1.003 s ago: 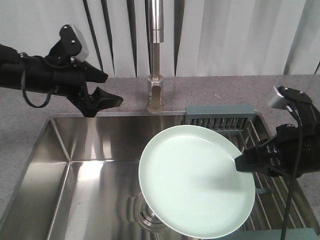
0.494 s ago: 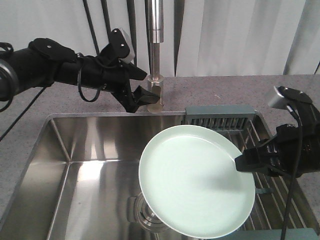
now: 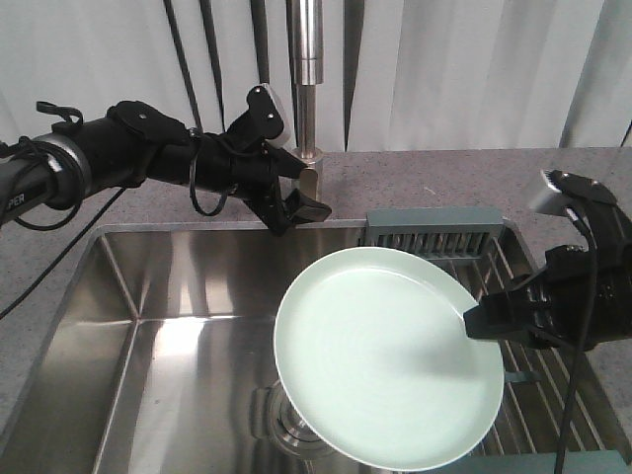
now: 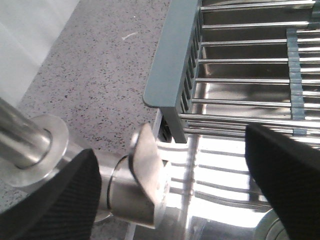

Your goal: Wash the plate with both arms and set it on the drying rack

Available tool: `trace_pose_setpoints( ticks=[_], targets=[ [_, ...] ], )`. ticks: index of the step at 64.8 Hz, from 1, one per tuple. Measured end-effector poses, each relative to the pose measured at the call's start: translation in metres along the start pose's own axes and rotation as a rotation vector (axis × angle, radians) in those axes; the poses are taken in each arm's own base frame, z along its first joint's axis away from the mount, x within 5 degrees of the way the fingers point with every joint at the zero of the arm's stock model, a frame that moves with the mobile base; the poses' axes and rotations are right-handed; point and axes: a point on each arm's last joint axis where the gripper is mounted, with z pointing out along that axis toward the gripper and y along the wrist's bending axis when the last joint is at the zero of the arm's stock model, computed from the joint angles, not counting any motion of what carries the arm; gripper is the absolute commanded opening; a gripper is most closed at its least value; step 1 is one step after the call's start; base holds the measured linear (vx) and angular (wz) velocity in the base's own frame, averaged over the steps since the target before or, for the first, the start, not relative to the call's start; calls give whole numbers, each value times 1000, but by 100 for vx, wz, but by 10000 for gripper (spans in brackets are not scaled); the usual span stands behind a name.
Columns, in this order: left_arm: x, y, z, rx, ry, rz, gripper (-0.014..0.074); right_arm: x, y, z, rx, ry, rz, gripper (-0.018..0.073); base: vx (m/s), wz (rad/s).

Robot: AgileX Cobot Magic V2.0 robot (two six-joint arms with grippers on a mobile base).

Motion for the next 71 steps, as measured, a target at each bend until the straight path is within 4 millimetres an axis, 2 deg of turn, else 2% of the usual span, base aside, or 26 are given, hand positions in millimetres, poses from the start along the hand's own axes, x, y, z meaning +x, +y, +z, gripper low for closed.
trace_pose_setpoints(
  ticks=[47,71],
  targets=[
    [2,-15,-2,170,35,70,580,0,0,0,0,0,0,-8,0,0],
    [2,-15,-3,179,37,77,580,0,0,0,0,0,0,-8,0,0]
  ],
)
